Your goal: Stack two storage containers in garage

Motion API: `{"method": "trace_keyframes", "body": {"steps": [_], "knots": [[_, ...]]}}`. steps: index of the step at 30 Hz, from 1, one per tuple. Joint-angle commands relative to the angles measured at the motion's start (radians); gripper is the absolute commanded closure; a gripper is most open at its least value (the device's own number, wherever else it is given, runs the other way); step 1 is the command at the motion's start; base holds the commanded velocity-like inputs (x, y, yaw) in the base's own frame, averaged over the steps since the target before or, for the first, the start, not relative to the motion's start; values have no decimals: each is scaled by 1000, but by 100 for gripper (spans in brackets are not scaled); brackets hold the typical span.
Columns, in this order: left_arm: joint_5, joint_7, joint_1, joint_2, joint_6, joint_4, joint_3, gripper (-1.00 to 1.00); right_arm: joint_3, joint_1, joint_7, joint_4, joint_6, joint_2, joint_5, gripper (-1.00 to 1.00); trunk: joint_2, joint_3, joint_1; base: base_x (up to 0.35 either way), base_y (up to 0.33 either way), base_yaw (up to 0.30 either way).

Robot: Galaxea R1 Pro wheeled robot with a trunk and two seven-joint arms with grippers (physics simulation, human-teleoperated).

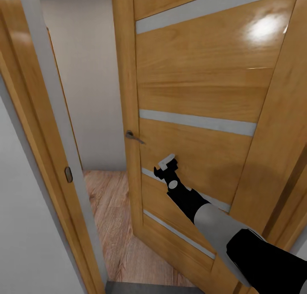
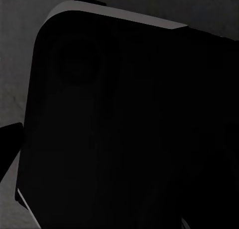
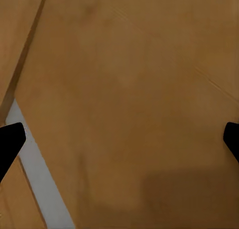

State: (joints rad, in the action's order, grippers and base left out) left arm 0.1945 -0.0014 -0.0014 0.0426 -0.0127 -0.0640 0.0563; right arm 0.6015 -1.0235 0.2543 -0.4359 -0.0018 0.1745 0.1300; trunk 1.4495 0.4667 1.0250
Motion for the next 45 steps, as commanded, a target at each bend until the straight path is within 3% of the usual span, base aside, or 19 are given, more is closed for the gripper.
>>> {"method": "trace_keyframes", "body": {"steps": [1,24,45], "knots": [[3,0,0,0,-1,0,5,-100,4,-1,5,2,0,0,5,-100,1,1,0,0,0,0],[3,0,0,1,-1,-2,7,-100,3,-1,7,2,-3,0,8,-100,1,1,0,5,0,0],[7,0,0,0,-1,-2,9,-100,6,-1,8,11,3,0,8,-100,1,1,0,192,-54,0]]}}
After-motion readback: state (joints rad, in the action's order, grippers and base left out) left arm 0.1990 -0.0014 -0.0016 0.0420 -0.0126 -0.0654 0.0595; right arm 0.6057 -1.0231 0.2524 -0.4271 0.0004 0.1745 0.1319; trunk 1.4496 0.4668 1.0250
